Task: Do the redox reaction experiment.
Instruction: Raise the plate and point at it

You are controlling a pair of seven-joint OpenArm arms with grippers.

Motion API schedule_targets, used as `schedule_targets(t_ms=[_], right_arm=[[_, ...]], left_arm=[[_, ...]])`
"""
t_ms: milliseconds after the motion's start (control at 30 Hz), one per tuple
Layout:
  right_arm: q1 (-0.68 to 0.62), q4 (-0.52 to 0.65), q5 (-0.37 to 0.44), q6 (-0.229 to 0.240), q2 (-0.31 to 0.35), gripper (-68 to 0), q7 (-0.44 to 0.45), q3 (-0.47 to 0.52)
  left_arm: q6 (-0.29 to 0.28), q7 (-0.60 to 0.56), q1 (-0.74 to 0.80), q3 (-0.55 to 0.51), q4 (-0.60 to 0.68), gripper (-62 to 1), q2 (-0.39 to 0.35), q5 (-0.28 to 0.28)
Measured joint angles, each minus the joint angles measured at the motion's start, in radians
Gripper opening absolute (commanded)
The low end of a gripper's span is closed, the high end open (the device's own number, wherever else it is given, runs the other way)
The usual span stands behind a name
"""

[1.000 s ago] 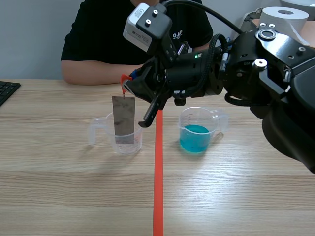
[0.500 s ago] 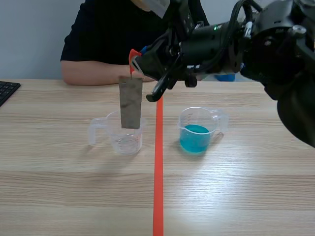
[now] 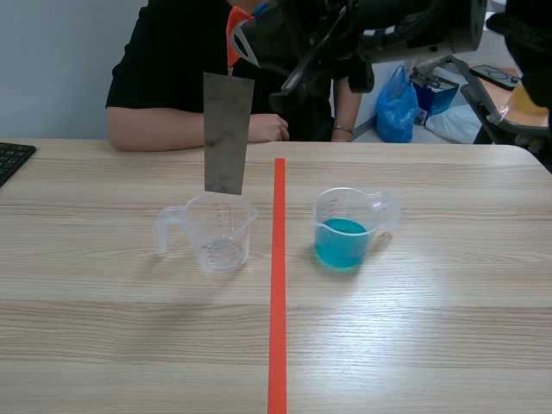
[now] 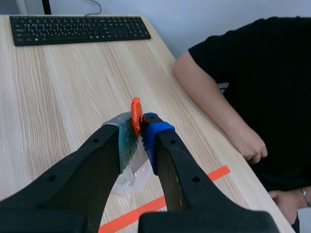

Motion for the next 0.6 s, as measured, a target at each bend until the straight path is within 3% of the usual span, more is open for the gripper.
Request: schedule_targets(t_ms=[133, 500, 600], right_arm=[[0.0, 0.021, 0.089, 0.0, 0.052, -66.7, 0.001, 0.022], [-0.035, 0.021, 0.191, 0.014, 0.254, -66.7, 0.006, 0.181], [-0.057, 0.021, 0.206, 0.024, 0.292, -66.9, 0.013, 0.21]], left_arm=[[0.0, -0.003, 0.0, 0.0, 0.0, -57.3, 0.0, 0.0], [0.005, -0.022, 0.005, 0.0, 0.0, -57.3, 0.0, 0.0], [0.015, -0.08, 0.03, 0.0, 0.002, -57.3, -0.003, -0.003]])
